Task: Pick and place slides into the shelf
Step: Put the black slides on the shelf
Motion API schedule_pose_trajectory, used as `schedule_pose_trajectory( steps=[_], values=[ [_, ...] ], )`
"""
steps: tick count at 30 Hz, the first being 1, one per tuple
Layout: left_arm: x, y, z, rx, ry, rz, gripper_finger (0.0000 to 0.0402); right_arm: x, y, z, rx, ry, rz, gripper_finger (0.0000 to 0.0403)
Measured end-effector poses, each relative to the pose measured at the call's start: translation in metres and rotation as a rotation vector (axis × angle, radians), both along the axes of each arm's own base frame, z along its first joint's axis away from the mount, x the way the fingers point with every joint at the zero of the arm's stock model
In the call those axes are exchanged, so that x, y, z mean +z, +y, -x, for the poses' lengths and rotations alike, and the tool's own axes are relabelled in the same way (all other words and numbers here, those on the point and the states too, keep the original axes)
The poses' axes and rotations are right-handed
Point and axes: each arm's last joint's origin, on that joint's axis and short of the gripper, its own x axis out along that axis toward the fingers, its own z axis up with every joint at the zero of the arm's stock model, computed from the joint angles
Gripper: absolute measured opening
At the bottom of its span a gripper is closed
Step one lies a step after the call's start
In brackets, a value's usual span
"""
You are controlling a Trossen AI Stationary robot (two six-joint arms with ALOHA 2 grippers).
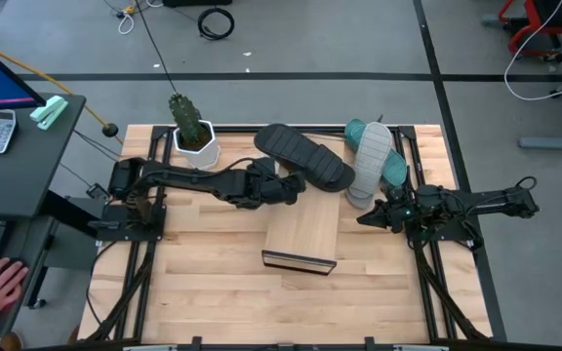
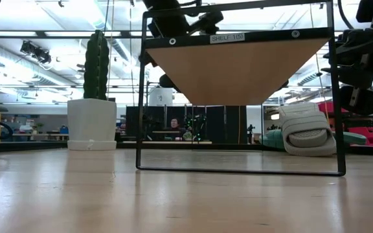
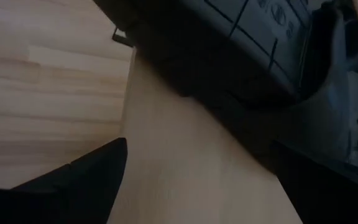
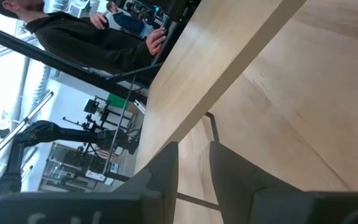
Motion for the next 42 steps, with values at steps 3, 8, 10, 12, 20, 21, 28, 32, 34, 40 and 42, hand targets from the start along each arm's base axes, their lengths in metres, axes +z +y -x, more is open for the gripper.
schedule_pose_trajectory(
  steps=[3, 8, 10, 12, 20, 21, 28, 32, 34, 40, 42],
  values=[
    [0.008, -0.001, 0.005, -0.026, -0.002, -0.004, 0.0395, 0.000, 0.000, 0.000, 0.000, 0.000, 0.000, 0.0098],
    [0.028, -0.003, 0.015, -0.068, -0.022, -0.031, 0.0397, 0.000, 0.000, 0.000, 0.001, 0.000, 0.000, 0.0098],
    [0.033, -0.004, 0.018, -0.105, -0.011, -0.041, 0.0397, 0.000, 0.000, 0.000, 0.001, -0.001, -0.001, 0.0098],
    [0.036, -0.005, 0.020, -0.169, 0.009, -0.038, 0.0393, 0.001, 0.000, 0.000, 0.000, -0.006, -0.005, 0.0098],
    [0.039, -0.026, 0.020, -0.339, 0.043, -0.068, 0.0387, 0.008, 0.000, -0.001, -0.006, -0.067, 0.041, 0.0098],
    [0.040, -0.030, 0.020, -0.349, 0.036, -0.069, 0.0387, 0.010, -0.001, -0.002, -0.013, -0.068, 0.056, 0.0098],
    [0.054, -0.050, 0.024, -0.471, -0.016, -0.109, 0.0386, 0.030, -0.002, -0.011, -0.051, -0.034, 0.173, 0.0098],
    [0.065, -0.056, 0.032, -0.520, -0.025, -0.144, 0.0386, 0.041, -0.001, -0.027, -0.054, 0.047, 0.284, 0.0098],
    [0.071, -0.055, 0.036, -0.532, -0.034, -0.158, 0.0386, 0.045, -0.001, -0.037, -0.046, 0.089, 0.318, 0.0098],
    [0.075, -0.054, 0.040, -0.547, -0.027, -0.190, 0.0386, 0.050, 0.000, -0.068, -0.046, 0.218, 0.387, 0.0098],
    [0.075, -0.054, 0.040, -0.551, -0.022, -0.192, 0.0386, 0.059, 0.001, -0.078, -0.042, 0.213, 0.432, 0.0098]
  ],
)
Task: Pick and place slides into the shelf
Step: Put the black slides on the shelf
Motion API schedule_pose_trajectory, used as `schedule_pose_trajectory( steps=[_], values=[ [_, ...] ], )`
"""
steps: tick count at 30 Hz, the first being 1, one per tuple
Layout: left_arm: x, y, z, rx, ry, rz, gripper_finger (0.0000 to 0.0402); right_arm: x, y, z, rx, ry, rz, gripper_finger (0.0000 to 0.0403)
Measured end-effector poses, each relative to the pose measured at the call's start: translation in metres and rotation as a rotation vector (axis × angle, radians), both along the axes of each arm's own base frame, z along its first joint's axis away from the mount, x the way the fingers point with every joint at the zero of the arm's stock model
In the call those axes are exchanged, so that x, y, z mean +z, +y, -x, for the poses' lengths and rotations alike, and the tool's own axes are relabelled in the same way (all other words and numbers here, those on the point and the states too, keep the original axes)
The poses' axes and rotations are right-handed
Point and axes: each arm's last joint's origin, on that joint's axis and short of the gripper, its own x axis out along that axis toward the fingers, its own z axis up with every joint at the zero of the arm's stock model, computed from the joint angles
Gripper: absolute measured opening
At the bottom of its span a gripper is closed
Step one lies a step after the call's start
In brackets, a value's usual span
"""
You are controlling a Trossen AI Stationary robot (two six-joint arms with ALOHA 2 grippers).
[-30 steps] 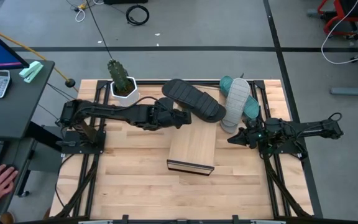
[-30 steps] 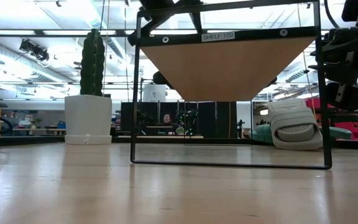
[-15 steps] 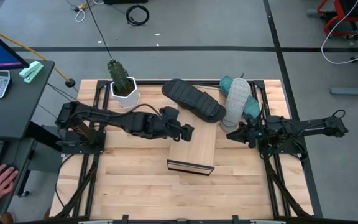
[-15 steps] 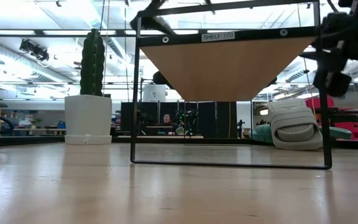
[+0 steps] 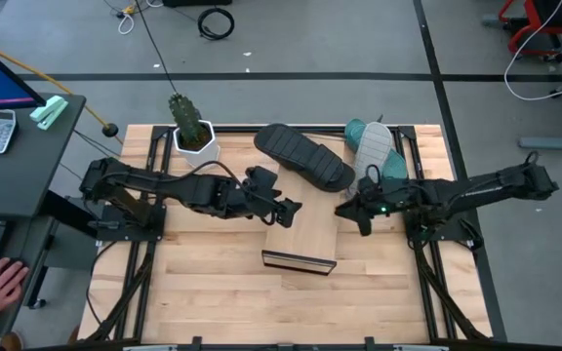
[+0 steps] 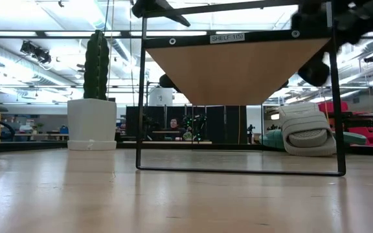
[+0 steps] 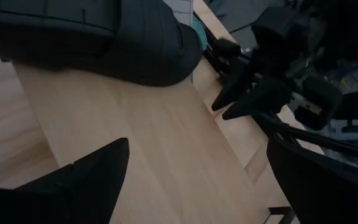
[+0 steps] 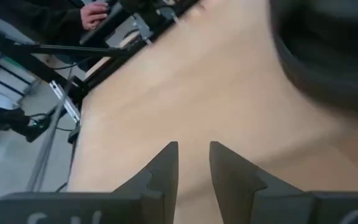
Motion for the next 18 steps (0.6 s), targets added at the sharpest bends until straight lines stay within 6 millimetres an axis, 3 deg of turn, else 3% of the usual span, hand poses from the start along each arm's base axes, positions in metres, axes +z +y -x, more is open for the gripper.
schedule_pose_trajectory(
  steps=[4, 7, 18],
  values=[
    [0.000, -0.001, 0.000, -0.004, 0.000, 0.000, 0.0386, 0.014, -0.001, -0.014, 0.022, -0.003, 0.087, 0.0098],
    [0.000, -0.001, 0.000, -0.005, 0.001, -0.001, 0.0386, 0.013, -0.006, -0.018, -0.012, 0.080, 0.121, 0.0098],
    [0.000, -0.006, 0.001, -0.018, 0.004, -0.002, 0.0386, 0.012, -0.019, -0.009, -0.147, 0.174, 0.210, 0.0098]
  ],
)
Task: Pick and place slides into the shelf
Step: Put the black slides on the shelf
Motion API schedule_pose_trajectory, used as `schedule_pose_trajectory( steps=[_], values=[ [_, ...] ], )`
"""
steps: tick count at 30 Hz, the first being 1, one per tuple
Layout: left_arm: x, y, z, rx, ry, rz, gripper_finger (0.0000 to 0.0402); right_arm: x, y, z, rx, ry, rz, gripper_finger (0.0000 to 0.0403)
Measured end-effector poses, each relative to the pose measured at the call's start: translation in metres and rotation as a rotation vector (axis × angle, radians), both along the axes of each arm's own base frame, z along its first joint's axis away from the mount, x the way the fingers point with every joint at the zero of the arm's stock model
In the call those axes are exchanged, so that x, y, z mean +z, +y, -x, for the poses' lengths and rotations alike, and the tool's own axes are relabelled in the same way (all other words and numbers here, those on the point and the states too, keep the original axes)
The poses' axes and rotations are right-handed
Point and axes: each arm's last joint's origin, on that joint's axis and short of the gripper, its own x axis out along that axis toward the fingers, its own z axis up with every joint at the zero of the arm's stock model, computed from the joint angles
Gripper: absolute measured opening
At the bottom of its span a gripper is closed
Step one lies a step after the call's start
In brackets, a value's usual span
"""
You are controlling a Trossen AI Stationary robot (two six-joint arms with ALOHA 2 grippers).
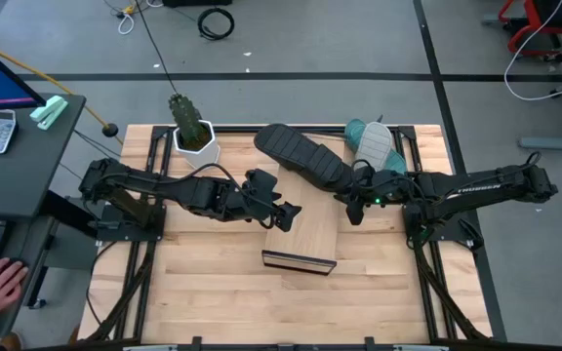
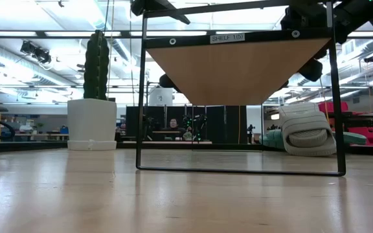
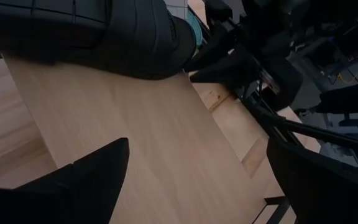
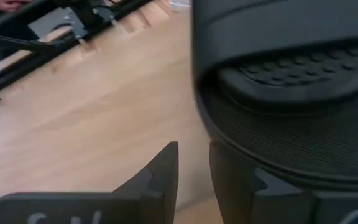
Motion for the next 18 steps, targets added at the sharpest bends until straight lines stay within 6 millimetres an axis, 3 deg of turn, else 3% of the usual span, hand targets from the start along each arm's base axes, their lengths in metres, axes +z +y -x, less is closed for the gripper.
schedule_pose_trajectory(
  steps=[18],
  values=[
    [-0.001, 0.001, 0.001, -0.003, 0.012, -0.008, 0.0386, 0.001, -0.005, 0.019, -0.097, 0.083, 0.115, 0.0098]
  ],
)
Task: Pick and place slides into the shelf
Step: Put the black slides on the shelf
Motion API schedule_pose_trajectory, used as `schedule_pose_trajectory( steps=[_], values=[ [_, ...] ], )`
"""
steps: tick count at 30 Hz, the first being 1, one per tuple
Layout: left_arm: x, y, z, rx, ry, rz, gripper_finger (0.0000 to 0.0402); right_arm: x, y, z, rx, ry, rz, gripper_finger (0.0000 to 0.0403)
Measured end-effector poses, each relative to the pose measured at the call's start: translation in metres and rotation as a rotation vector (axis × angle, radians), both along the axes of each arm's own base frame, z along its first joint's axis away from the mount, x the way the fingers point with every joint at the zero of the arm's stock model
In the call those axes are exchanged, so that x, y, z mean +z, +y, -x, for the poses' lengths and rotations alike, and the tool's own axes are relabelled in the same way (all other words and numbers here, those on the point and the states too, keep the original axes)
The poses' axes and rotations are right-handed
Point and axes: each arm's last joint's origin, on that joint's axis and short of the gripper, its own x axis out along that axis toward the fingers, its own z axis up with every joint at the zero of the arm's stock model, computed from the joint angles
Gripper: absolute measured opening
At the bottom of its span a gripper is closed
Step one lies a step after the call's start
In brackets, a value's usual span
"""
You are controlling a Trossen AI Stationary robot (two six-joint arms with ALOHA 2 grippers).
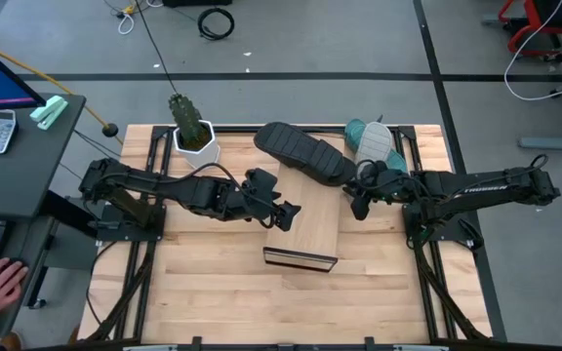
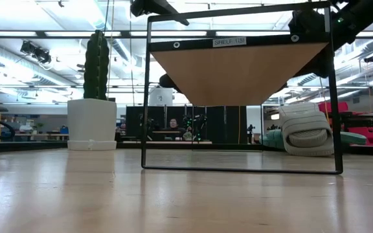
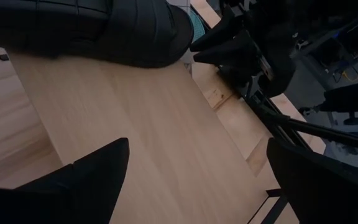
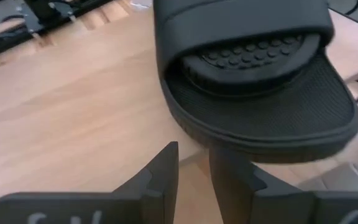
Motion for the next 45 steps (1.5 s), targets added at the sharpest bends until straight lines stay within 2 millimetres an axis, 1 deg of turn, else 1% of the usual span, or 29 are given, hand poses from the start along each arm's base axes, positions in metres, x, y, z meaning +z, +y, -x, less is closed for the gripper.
schedule_pose_trajectory(
  steps=[9, 15, 20, 22, 25, 28, 30, 32, 39, 45],
  values=[
    [0.000, 0.000, 0.000, 0.000, 0.001, 0.000, 0.0386, -0.001, -0.001, 0.002, -0.023, 0.032, 0.018, 0.0098],
    [0.000, 0.000, 0.000, 0.000, 0.001, 0.000, 0.0386, 0.010, -0.003, 0.006, -0.055, 0.109, 0.106, 0.0098],
    [0.000, 0.000, 0.000, 0.000, 0.001, 0.000, 0.0386, 0.016, -0.003, 0.006, -0.044, 0.109, 0.128, 0.0098],
    [0.000, 0.000, 0.000, -0.004, 0.004, -0.006, 0.0386, 0.015, -0.003, 0.006, -0.060, 0.103, 0.100, 0.0098],
    [0.000, 0.000, 0.000, -0.007, 0.005, -0.010, 0.0386, 0.013, -0.001, 0.007, -0.068, 0.089, -0.009, 0.0098],
    [0.000, 0.000, 0.000, -0.008, 0.005, -0.010, 0.0386, 0.015, 0.002, 0.004, -0.001, 0.040, -0.114, 0.0098],
    [0.000, 0.000, 0.000, -0.008, 0.005, -0.011, 0.0386, 0.018, 0.004, 0.001, 0.057, 0.000, -0.126, 0.0098],
    [0.000, 0.000, 0.000, -0.009, 0.005, -0.012, 0.0386, 0.020, 0.003, -0.001, 0.073, -0.020, -0.112, 0.0098],
    [0.000, 0.000, 0.000, -0.009, 0.005, -0.012, 0.0386, 0.013, -0.005, -0.001, -0.034, 0.065, -0.026, 0.0098],
    [0.000, 0.000, 0.000, -0.010, 0.005, -0.013, 0.0386, 0.012, -0.009, 0.000, -0.120, 0.083, 0.038, 0.0098]
  ],
)
